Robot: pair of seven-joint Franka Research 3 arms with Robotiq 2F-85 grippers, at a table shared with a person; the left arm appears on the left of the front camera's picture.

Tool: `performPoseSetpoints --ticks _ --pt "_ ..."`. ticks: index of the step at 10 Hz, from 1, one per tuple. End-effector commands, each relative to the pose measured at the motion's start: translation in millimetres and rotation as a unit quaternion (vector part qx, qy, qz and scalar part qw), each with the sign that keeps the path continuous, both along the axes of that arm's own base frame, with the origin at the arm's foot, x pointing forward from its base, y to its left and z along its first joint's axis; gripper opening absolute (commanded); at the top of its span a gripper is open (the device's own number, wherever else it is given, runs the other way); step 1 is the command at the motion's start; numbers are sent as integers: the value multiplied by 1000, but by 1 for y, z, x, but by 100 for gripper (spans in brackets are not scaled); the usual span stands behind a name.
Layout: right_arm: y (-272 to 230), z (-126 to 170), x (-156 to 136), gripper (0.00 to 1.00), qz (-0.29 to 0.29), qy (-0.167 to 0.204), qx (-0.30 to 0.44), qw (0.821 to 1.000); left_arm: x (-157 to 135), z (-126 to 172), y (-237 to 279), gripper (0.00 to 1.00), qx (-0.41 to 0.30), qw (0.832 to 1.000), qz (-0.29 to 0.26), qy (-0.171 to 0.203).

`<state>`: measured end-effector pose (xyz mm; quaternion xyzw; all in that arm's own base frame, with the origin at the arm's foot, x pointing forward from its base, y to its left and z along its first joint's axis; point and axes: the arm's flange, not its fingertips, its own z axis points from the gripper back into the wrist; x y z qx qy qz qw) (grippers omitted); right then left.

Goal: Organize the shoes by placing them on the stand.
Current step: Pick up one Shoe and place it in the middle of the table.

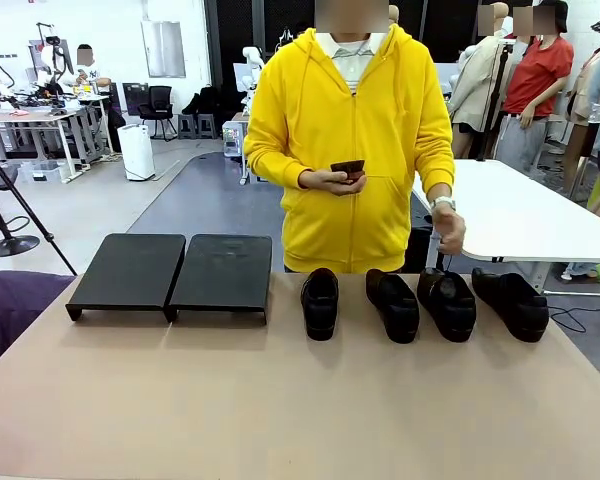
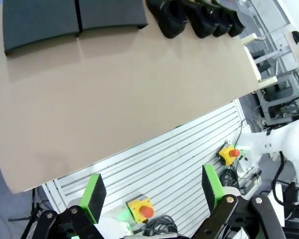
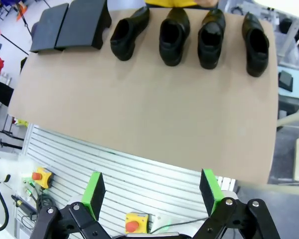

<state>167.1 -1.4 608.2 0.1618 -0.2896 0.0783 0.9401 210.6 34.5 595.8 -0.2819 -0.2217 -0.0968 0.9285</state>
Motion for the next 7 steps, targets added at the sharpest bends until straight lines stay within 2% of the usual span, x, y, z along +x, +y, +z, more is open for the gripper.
performPoseSetpoints --ticks 1,5,6,7 --pt "-2 1 -1 100 6 2 8 1000 1 0 0 100 -2 1000 -4 -8" --pt "0 0 0 100 0 0 0 1000 1 0 0 100 -2 1000 -4 -8" --pt "6 2 30 100 2 27 -12 1000 1 0 0 100 -2 1000 -4 -8" --pt "12 4 59 100 -10 33 -32 999 1 0 0 100 -2 1000 -4 -8"
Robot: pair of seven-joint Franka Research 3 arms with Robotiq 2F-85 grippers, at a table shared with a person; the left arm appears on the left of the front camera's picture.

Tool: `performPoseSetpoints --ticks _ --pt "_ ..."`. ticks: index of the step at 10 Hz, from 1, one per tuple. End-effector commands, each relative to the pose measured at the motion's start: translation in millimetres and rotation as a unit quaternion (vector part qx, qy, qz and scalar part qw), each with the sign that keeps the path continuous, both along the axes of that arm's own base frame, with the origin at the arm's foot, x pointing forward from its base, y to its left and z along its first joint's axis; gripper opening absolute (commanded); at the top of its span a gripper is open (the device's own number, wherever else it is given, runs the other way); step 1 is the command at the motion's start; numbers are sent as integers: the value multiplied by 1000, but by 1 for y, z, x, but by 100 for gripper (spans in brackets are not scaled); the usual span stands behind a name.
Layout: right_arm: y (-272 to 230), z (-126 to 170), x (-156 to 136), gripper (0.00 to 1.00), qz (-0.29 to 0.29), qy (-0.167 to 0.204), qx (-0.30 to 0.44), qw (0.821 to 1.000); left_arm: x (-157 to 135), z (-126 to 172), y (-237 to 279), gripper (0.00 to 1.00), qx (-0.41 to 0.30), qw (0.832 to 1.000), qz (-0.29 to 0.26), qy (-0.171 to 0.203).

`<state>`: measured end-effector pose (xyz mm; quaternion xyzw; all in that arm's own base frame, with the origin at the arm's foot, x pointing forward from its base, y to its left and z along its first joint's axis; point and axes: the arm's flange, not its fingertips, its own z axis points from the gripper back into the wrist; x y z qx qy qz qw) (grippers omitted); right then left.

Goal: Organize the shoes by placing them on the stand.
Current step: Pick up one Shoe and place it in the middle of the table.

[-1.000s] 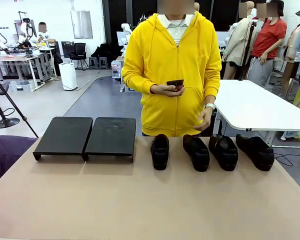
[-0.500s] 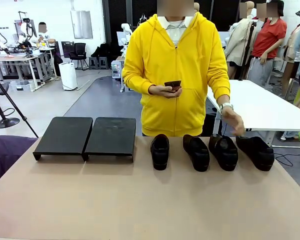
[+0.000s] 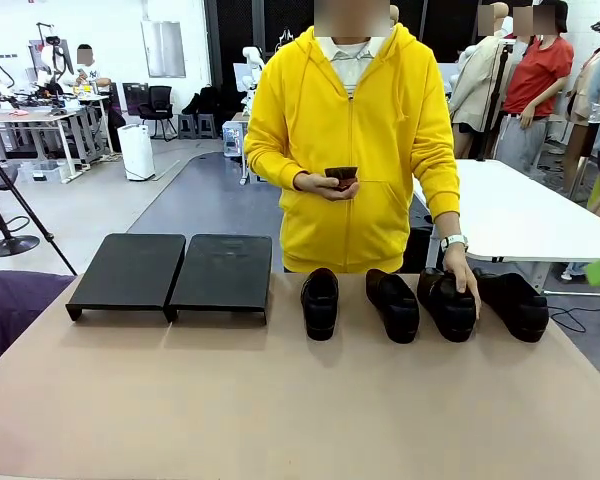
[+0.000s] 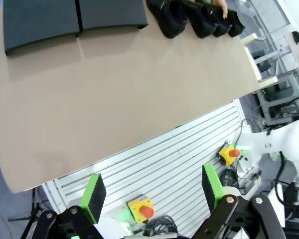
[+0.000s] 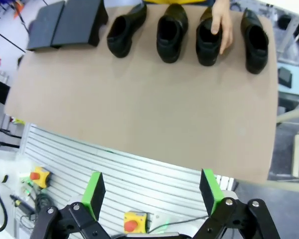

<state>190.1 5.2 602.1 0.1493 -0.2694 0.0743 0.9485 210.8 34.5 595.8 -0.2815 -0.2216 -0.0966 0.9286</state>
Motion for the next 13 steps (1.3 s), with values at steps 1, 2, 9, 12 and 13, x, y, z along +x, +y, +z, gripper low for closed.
performPoseSetpoints --ticks 1,2,9,12,13 --pt "12 11 61 100 -1 4 -30 1000 1 0 0 100 -2 1000 -4 -8" --pt "25 8 95 100 -10 -6 -53 999 1 0 0 100 -2 1000 -4 -8" --pt "-41 27 38 100 -36 9 -2 999 1 0 0 100 -2 1000 -4 -8" --pt "-67 12 -6 100 -56 15 49 997 1 0 0 100 -2 1000 -4 -8" --pt "-64 9 -1 100 -49 22 47 997 1 0 0 100 -2 1000 -4 -8"
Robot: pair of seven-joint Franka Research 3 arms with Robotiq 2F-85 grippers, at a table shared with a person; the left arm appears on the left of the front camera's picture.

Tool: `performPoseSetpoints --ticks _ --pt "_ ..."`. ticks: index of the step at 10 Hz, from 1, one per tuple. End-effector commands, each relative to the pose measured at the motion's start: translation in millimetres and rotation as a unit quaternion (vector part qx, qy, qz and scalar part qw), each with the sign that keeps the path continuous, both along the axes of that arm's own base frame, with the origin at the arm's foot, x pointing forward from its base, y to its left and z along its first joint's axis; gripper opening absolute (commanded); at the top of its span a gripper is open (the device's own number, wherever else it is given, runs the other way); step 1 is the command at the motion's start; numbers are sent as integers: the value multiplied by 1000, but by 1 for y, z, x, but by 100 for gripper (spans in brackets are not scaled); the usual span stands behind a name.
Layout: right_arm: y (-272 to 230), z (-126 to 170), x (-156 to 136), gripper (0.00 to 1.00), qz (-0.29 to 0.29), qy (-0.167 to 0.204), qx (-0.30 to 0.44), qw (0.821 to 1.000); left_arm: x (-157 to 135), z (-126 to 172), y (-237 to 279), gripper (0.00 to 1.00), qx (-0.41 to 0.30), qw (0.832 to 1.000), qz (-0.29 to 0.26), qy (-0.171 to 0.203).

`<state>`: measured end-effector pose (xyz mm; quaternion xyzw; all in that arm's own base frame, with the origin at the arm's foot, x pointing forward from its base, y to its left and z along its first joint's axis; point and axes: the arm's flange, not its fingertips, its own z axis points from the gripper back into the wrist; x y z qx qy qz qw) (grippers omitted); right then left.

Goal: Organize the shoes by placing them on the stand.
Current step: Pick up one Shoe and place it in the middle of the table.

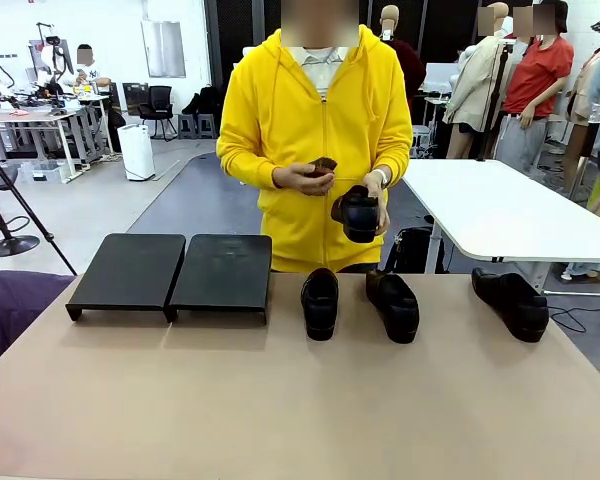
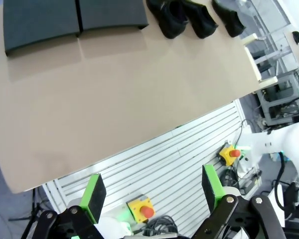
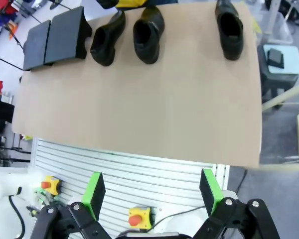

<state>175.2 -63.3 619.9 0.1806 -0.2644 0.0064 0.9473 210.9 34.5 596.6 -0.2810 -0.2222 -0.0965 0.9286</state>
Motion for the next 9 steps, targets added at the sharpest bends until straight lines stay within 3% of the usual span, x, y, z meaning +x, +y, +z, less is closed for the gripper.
performPoseSetpoints --ticks 1,3,4,7,9 --pt "12 -10 26 100 20 7 -4 1000 1 -1 0 100 -3 1000 -5 -7" --pt "41 -15 70 100 34 21 -19 999 1 -1 0 100 -3 1000 -5 -7" --pt "63 -20 107 100 53 19 -30 998 1 -1 0 100 -3 1000 -5 -7" --pt "114 -55 209 100 79 -12 -64 995 1 -1 0 100 -3 1000 -5 -7" --pt "136 -72 243 100 100 -16 -64 993 1 -1 0 100 -3 1000 -5 -7"
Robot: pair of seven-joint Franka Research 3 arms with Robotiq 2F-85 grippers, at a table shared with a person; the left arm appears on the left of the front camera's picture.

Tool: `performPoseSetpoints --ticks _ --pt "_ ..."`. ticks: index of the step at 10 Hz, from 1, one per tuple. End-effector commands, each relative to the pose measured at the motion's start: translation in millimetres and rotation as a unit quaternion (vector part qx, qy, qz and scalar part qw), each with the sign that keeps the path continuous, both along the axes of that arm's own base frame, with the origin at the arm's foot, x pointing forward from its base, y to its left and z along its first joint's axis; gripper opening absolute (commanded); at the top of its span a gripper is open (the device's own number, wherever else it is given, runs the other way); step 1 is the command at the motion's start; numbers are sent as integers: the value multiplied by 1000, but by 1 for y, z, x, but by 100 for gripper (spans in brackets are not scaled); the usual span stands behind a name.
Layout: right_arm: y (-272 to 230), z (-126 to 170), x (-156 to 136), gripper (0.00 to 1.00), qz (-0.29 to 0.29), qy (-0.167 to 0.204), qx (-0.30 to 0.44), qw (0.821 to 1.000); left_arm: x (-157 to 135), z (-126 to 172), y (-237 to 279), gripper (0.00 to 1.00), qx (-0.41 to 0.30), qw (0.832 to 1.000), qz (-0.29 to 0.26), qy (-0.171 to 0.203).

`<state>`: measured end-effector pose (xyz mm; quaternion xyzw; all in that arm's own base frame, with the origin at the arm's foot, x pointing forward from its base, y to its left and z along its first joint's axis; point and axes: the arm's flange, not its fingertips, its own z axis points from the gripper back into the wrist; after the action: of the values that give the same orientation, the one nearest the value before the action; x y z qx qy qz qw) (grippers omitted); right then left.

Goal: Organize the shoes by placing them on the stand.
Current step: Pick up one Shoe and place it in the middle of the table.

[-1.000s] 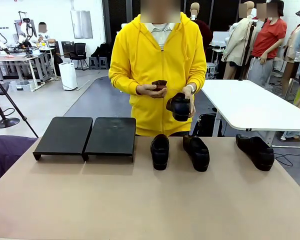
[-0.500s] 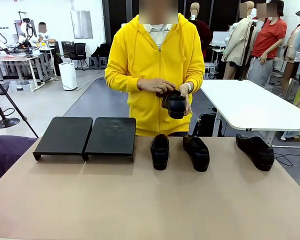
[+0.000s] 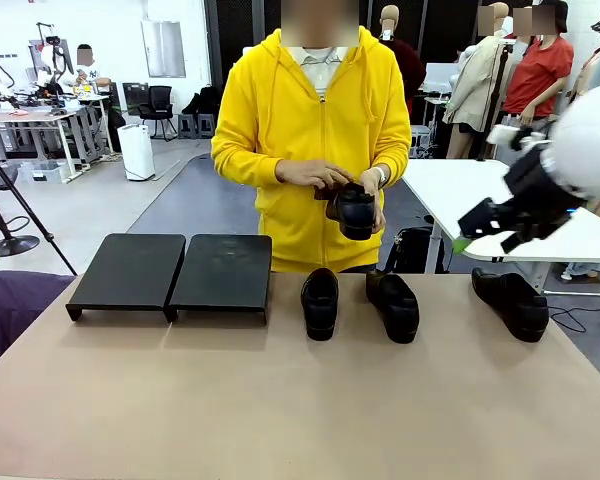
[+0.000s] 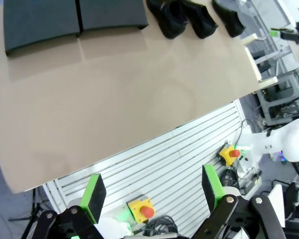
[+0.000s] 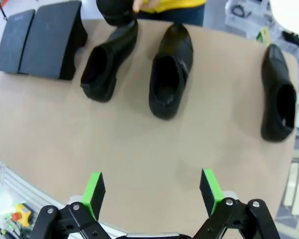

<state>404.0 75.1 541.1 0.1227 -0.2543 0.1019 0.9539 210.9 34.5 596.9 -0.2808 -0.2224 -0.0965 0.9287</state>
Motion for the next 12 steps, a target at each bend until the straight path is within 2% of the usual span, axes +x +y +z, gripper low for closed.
performPoseSetpoints --ticks 1,3,6,8,10,12 --pt "-2 8 12 100 23 -3 17 1000 1 -1 0 100 -3 1000 -5 -7" --pt "-17 24 -22 100 14 7 27 1000 1 -1 0 100 -3 1000 -5 -7" --pt "-44 50 -106 100 12 51 59 997 1 -1 0 100 -3 1000 -5 -7" --pt "-62 53 -143 100 -28 52 51 997 1 -1 0 100 -3 1000 -5 -7" --pt "-66 51 -148 100 -39 44 56 997 1 -1 0 100 -3 1000 -5 -7" --pt "-51 45 -127 100 -15 52 51 997 1 -1 0 100 -3 1000 -5 -7"
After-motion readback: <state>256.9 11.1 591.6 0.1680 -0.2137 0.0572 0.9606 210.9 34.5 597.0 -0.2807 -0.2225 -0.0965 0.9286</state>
